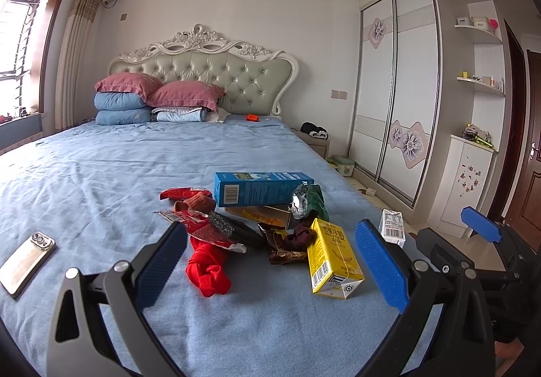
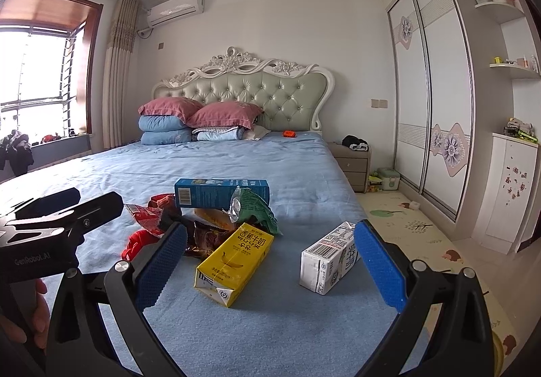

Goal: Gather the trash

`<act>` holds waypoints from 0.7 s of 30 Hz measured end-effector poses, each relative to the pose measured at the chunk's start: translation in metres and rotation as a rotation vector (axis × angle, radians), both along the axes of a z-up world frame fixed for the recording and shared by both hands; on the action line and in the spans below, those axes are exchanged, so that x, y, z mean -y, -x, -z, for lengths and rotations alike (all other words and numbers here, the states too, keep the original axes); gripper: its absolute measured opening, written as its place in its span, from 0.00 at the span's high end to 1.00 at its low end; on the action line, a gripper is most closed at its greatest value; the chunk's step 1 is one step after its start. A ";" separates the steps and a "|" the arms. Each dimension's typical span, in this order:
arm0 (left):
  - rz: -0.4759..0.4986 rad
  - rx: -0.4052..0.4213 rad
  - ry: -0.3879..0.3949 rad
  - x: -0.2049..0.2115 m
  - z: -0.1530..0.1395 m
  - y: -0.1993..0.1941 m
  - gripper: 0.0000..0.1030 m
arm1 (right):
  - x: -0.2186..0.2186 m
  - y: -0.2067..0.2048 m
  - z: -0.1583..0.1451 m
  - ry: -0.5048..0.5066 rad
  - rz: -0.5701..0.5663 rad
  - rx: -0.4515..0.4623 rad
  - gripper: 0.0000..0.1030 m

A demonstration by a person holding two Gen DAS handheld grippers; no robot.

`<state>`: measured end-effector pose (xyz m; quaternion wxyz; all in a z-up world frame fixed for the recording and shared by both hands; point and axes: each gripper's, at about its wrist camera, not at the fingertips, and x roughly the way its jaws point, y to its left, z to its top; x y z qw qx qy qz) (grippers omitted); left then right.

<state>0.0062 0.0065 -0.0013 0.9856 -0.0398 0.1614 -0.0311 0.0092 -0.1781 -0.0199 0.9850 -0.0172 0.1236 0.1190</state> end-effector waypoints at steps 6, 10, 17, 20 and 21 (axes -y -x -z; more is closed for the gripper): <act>0.000 -0.005 0.003 -0.001 0.002 -0.001 0.04 | 0.000 0.000 0.000 0.004 -0.001 -0.006 0.08; 0.002 -0.014 0.008 -0.002 0.003 -0.004 0.04 | 0.000 -0.002 0.002 0.008 0.004 -0.013 0.08; 0.006 -0.037 0.008 0.001 0.009 -0.011 0.04 | 0.008 -0.005 0.005 0.004 0.019 -0.030 0.08; 0.011 -0.049 0.008 0.004 0.011 -0.014 0.04 | 0.013 -0.007 0.006 0.004 0.029 -0.035 0.08; 0.011 -0.053 0.005 0.006 0.012 -0.016 0.04 | 0.014 -0.008 0.006 0.004 0.033 -0.037 0.08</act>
